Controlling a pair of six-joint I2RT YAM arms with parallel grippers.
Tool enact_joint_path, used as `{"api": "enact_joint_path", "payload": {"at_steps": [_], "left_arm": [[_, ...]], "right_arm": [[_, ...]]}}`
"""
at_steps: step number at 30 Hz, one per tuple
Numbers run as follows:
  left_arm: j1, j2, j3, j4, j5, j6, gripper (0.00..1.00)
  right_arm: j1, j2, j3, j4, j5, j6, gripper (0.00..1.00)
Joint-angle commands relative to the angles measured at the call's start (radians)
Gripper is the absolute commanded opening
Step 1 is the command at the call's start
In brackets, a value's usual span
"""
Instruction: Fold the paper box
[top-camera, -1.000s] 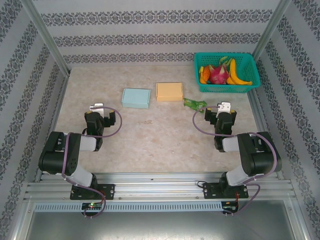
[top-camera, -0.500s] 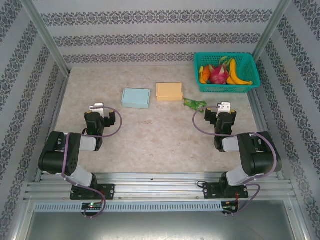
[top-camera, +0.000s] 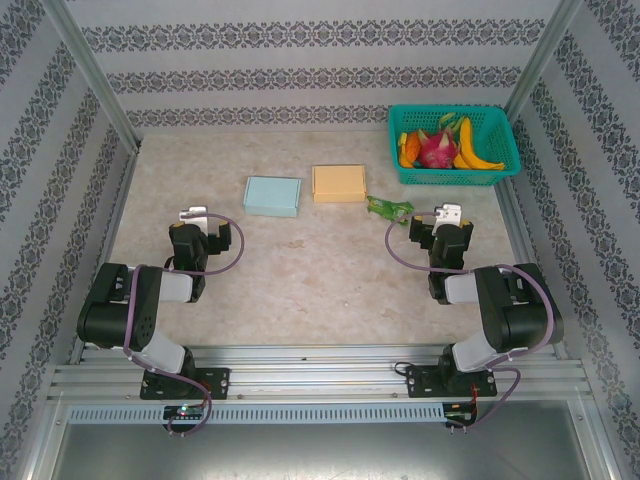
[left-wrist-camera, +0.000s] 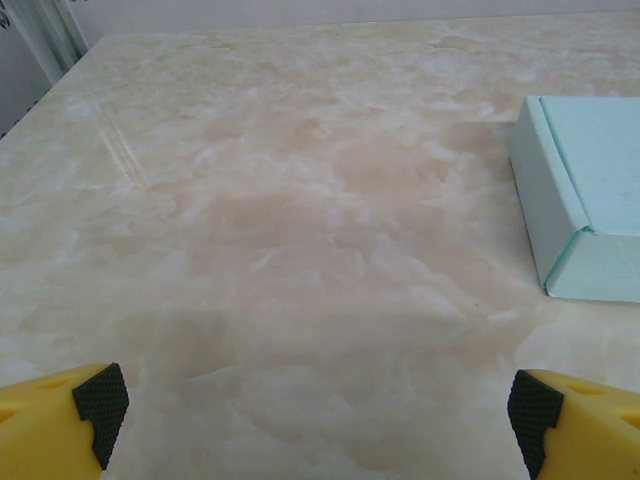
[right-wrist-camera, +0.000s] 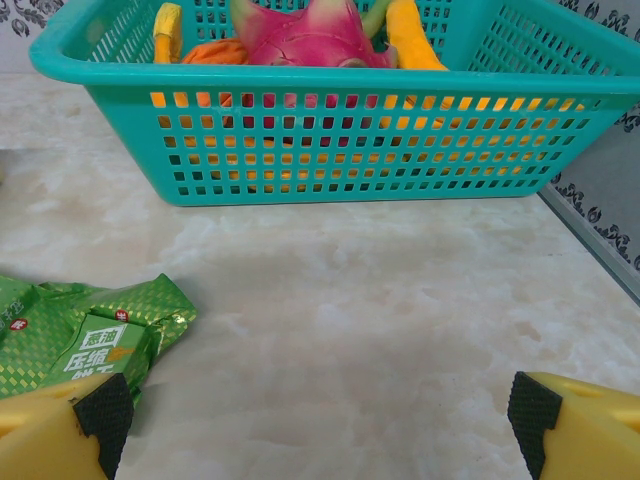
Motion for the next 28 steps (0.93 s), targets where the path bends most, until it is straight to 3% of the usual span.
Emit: {"api": "enact_joint_path", "payload": {"at_steps": [1,18,28], "left_arm": [[0.006,0.004,0.010,-0.003,-0.008,-0.017,1.00],[0.006,0.004,0.010,-0.003,-0.009,-0.017,1.00],[0.018,0.005,0.017,-0.017,0.048,-0.009,1.00]], "right_arm": [[-0.006,-0.017,0.014,0.006,-0.017,0.023,0.98],[-0.006,-0.017,0.014,0.006,-0.017,0.022,0.98],[-0.004,-0.017,0.014,0.006,-0.017,0.023,0.98]]}}
